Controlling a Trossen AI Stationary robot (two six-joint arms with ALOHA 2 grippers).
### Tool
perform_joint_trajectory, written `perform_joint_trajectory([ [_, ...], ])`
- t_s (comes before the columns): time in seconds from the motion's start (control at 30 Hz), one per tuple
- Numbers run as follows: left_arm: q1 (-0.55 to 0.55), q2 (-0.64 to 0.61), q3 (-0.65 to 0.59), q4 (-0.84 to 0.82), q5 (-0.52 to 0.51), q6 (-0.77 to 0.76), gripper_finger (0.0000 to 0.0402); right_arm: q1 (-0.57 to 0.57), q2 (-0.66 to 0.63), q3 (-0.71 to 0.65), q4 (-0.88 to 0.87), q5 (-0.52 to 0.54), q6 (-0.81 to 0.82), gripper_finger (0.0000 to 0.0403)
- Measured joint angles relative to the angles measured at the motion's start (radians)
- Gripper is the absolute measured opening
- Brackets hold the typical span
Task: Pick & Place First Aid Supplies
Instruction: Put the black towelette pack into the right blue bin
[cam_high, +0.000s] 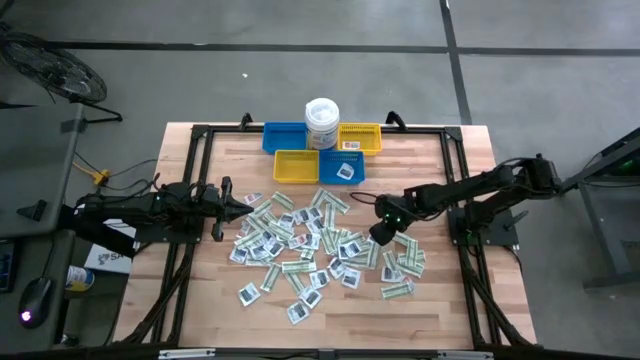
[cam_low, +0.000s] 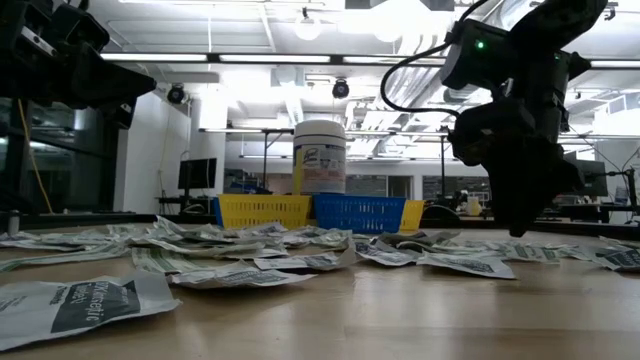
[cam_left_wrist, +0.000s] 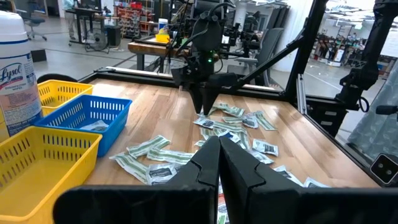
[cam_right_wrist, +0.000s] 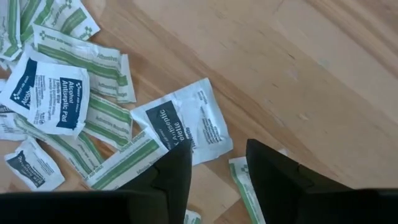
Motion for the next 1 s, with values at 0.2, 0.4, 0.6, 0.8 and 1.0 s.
perform_joint_trajectory([
  [0.2,0.0,0.0,0.0,0.0,0.0,0.0,0.0007,0.0,0.0,-0.024,0.031,-0.002,0.031,0.0145],
  [0.4,0.0,0.0,0.0,0.0,0.0,0.0,0.0007,0.001,0.0,-0.049,0.068,-0.016,0.05,0.0145],
  [0.6,0.0,0.0,0.0,0.0,0.0,0.0,0.0007,0.0,0.015,-0.053,0.1,-0.039,0.05,0.0145],
  [0.8,0.0,0.0,0.0,0.0,0.0,0.0,0.0007,0.0,0.056,-0.049,0.141,-0.06,0.05,0.0144],
  [1.0,0.0,0.0,0.0,0.0,0.0,0.0,0.0007,0.0,0.061,-0.05,0.177,-0.071,0.042,0.0136],
])
